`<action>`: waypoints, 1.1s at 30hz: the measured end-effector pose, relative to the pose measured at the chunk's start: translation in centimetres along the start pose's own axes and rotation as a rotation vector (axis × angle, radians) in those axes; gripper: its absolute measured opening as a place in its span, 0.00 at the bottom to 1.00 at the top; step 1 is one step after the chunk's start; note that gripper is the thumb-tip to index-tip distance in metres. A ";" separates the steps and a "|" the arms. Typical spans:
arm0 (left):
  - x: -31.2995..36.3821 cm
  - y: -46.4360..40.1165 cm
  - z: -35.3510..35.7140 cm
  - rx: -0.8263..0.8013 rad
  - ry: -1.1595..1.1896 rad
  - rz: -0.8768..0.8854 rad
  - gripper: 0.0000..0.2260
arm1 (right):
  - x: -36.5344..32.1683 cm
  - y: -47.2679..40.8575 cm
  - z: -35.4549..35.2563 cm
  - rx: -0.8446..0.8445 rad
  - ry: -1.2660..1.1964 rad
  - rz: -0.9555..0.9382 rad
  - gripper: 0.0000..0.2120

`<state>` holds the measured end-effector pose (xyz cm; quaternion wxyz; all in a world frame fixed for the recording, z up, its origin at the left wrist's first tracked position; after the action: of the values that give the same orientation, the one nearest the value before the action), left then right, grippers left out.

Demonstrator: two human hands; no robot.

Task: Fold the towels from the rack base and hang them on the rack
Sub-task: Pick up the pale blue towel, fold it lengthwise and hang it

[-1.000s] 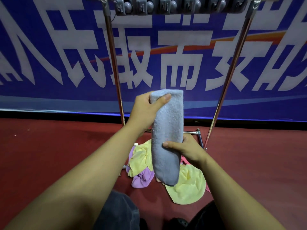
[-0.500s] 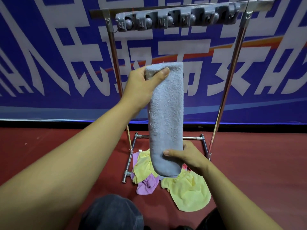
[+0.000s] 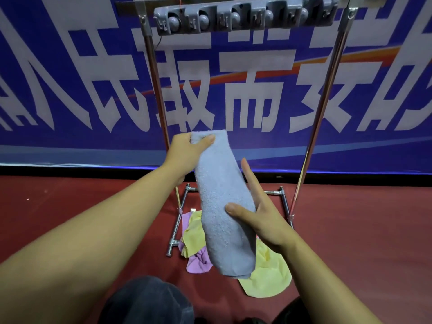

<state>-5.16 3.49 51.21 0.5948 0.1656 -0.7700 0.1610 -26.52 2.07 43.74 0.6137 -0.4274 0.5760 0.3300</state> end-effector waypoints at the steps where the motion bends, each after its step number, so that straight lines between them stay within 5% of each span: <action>1: -1.0 -0.2 0.0 -0.004 -0.003 -0.040 0.11 | 0.0 0.0 0.0 -0.011 0.021 0.006 0.44; 8: -9.1 1.0 1.4 -0.151 0.168 -0.426 0.16 | 0.1 -0.4 -0.2 0.006 0.055 0.008 0.30; 11: -10.6 2.5 2.4 -0.275 0.141 -0.535 0.11 | 0.4 -0.7 -0.4 -0.005 0.015 0.023 0.27; 16: -9.4 4.1 3.0 -0.367 0.119 -0.314 0.12 | 0.8 -0.7 -0.7 -0.037 -0.166 0.038 0.26; 22: -6.7 7.3 4.0 -0.551 0.551 -0.324 0.36 | 0.7 -0.8 -1.0 0.001 -0.351 0.058 0.25; 33: -9.0 8.7 5.4 -0.561 0.509 -0.204 0.36 | 1.6 -0.8 -2.0 0.113 -0.450 0.075 0.25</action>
<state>-11.60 9.42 40.71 0.8018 0.0270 -0.5916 -0.0796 -26.41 -0.19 42.37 0.7368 -0.2863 0.4579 0.4068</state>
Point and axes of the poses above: each hand's wrist, its own y-axis away from the middle knuckle, its own z-axis out of the palm, x = y × z, the point moved 2 cm from there along -y, towards the middle knuckle, and after that the axes turned 12 degrees about -x, right-handed, at the moved point
